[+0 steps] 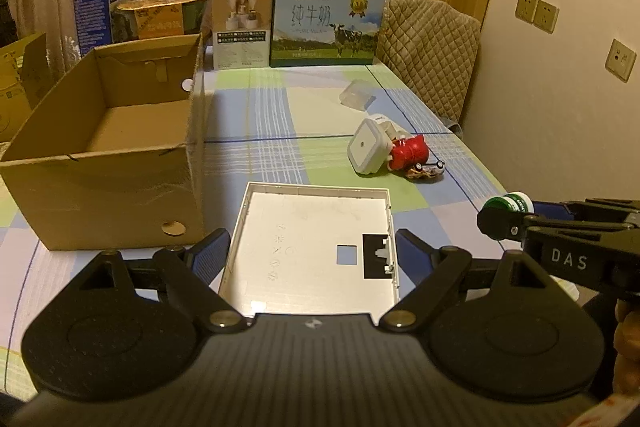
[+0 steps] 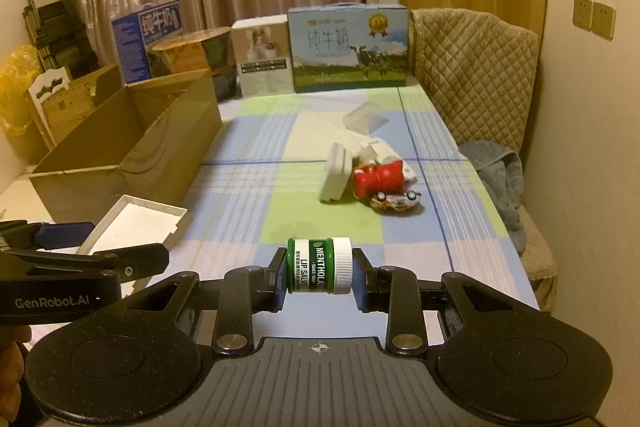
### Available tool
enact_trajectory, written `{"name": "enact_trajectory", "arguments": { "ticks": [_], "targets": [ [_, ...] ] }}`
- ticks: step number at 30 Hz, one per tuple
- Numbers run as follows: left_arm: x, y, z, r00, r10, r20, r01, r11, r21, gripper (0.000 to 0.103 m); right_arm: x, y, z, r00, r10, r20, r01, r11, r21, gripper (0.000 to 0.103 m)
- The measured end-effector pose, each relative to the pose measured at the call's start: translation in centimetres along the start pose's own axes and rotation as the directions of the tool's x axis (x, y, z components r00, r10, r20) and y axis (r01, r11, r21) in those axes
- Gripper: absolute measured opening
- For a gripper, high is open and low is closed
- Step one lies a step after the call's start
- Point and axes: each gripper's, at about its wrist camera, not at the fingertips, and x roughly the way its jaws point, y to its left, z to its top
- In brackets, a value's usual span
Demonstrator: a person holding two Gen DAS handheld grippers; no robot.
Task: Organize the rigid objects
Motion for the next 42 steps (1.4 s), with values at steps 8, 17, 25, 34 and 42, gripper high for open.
{"name": "enact_trajectory", "arguments": {
  "ticks": [8,17,25,34,42],
  "targets": [
    [-1.1,1.1,0.3,1.000,0.013,0.018,-0.013,1.000,-0.023,0.085,-0.2,1.2,0.5,1.000,0.021,0.009,-0.020,1.000,-0.019,0.029],
    [-1.9,2.3,0.7,0.999,0.024,0.030,-0.023,0.999,-0.042,0.085,-0.1,2.3,0.8,0.999,0.041,0.007,-0.041,0.998,-0.043,0.029],
    [-3.3,5.8,3.3,0.995,0.071,0.073,-0.068,0.996,-0.053,0.085,1.1,4.7,3.2,0.992,0.129,0.003,-0.128,0.988,-0.091,0.029],
    [-3.0,14.6,8.4,0.986,0.140,0.085,-0.137,0.990,-0.041,0.086,4.8,12.0,9.3,0.955,0.297,-0.006,-0.291,0.933,-0.213,0.029],
    [1.7,21.9,11.6,0.978,0.208,0.017,-0.208,0.978,0.015,0.086,12.5,17.5,13.7,0.930,0.360,-0.079,-0.368,0.895,-0.254,0.029]
  ]
}}
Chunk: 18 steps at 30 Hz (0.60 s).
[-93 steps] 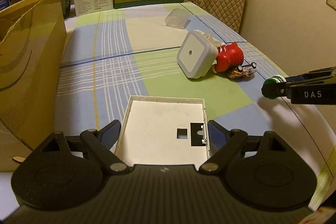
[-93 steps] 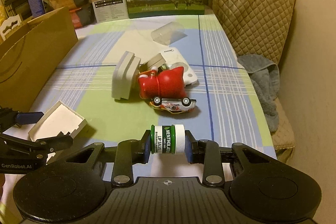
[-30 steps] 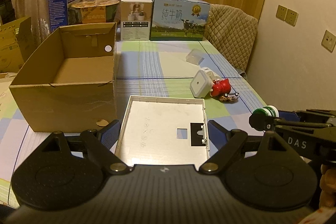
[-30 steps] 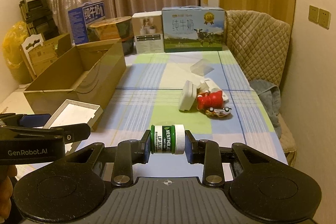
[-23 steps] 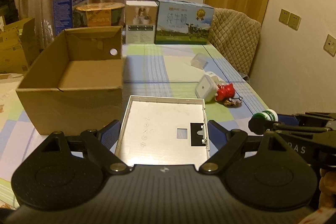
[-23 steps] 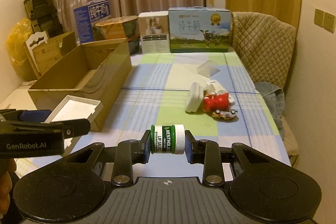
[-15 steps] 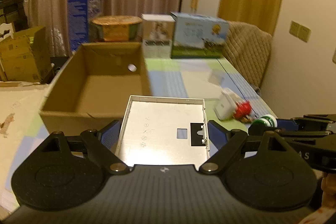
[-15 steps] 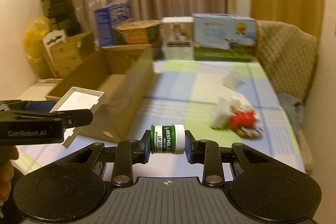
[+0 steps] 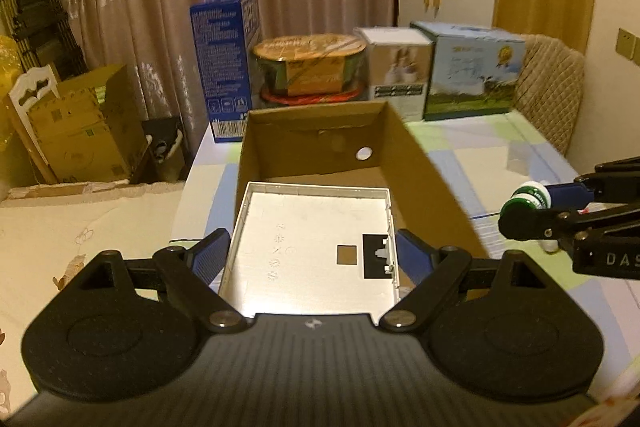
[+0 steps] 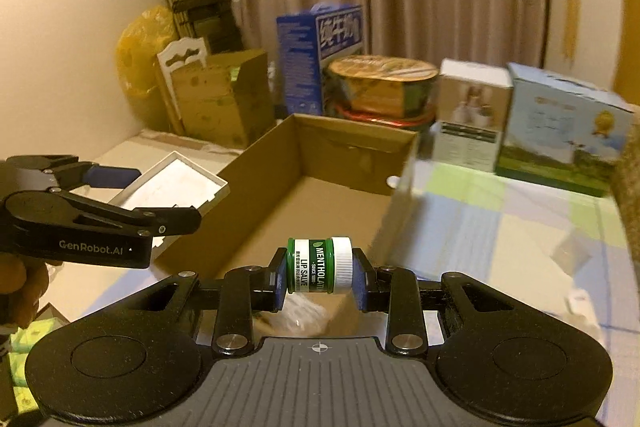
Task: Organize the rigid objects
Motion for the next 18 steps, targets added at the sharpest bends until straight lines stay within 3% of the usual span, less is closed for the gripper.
{"name": "enact_trajectory", "arguments": {
  "ticks": [8,18],
  "targets": [
    [6.1,1.2,0.5,0.998,-0.009,-0.059,0.011,0.999,0.036,0.086,6.0,-0.9,1.1,0.998,-0.001,-0.060,0.001,1.000,0.007,0.029],
    [9.6,1.6,0.1,0.996,-0.031,-0.078,0.033,0.999,0.026,0.090,7.8,-1.6,0.9,0.998,-0.010,-0.065,0.011,1.000,0.016,0.029]
  ]
}}
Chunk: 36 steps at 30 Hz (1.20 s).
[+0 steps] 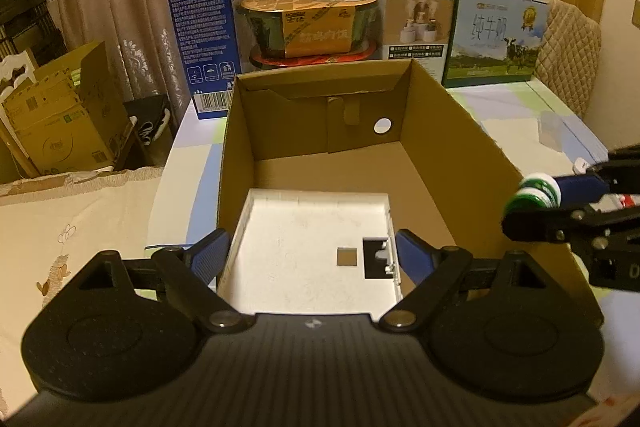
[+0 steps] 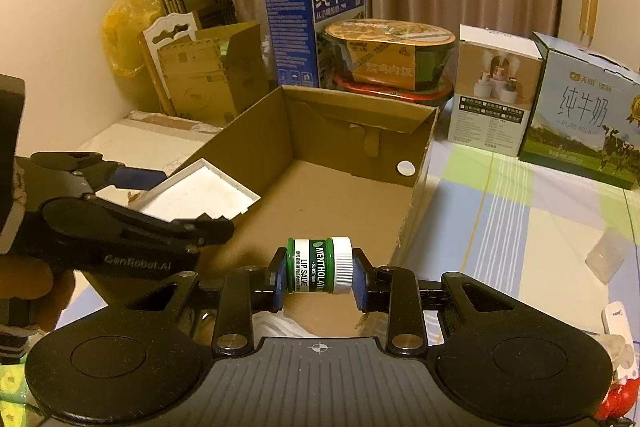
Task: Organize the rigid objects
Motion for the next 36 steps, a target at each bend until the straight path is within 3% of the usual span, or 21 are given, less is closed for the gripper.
{"name": "enact_trajectory", "arguments": {
  "ticks": [9,26,27,29,30,36],
  "targets": [
    [-2.2,1.0,0.8,0.998,0.029,0.060,-0.028,1.000,-0.014,0.093,0.0,0.1,0.1,1.000,-0.003,0.002,0.003,1.000,0.000,0.029],
    [-4.1,2.3,0.1,0.997,0.031,0.073,-0.027,0.998,-0.053,0.093,0.7,1.3,0.8,1.000,0.019,0.012,-0.019,0.999,-0.028,0.029],
    [-4.3,2.3,0.0,0.997,0.028,0.074,-0.024,0.998,-0.055,0.093,0.7,1.2,0.8,0.999,0.027,0.021,-0.026,0.999,-0.027,0.030],
    [-4.7,2.4,0.0,0.996,0.030,0.079,-0.025,0.998,-0.058,0.093,0.5,1.0,0.8,0.999,0.035,0.037,-0.035,0.999,-0.014,0.047],
    [-5.0,2.4,0.0,0.996,0.031,0.081,-0.026,0.998,-0.060,0.093,0.2,0.9,0.8,0.998,0.034,0.051,-0.034,0.999,-0.006,0.051],
    [-6.7,1.8,0.0,0.995,0.025,0.096,-0.018,0.997,-0.077,0.093,-2.4,0.3,0.6,0.994,0.020,0.106,-0.021,1.000,0.007,0.053]
  ]
}}
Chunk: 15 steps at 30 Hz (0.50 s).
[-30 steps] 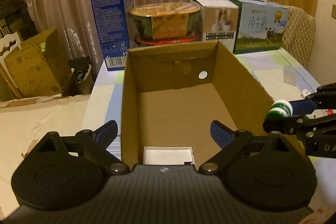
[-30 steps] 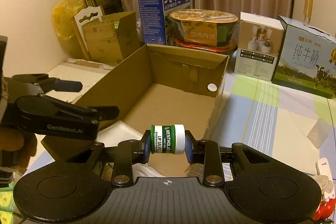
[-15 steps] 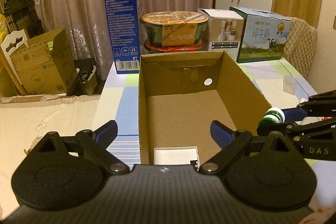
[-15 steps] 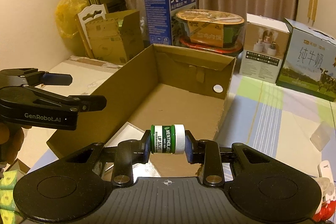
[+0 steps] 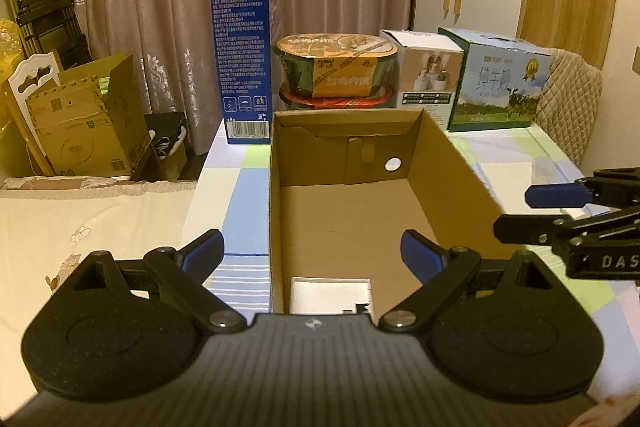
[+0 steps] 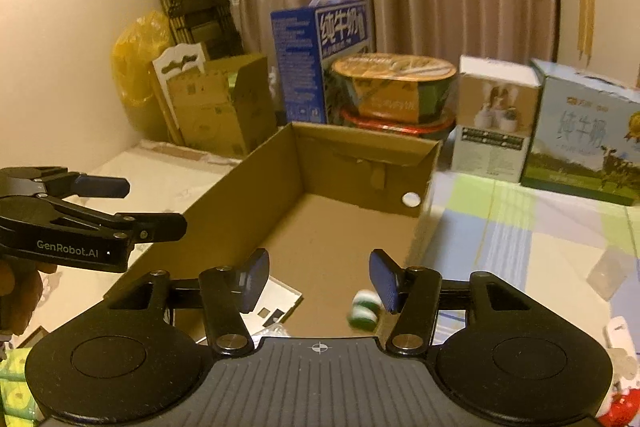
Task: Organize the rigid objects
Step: 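Open both tools to drop the tray and jar into the box, then move both tools back over the toys on the table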
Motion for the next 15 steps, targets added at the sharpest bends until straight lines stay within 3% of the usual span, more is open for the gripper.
{"name": "enact_trajectory", "arguments": {
  "ticks": [15],
  "targets": [
    [-6.3,-7.1,-1.3,0.997,-0.081,0.013,0.082,0.997,-0.014,0.093,-11.3,-3.3,-4.8,0.992,-0.122,0.024,0.120,0.989,0.091,0.057]
  ]
}}
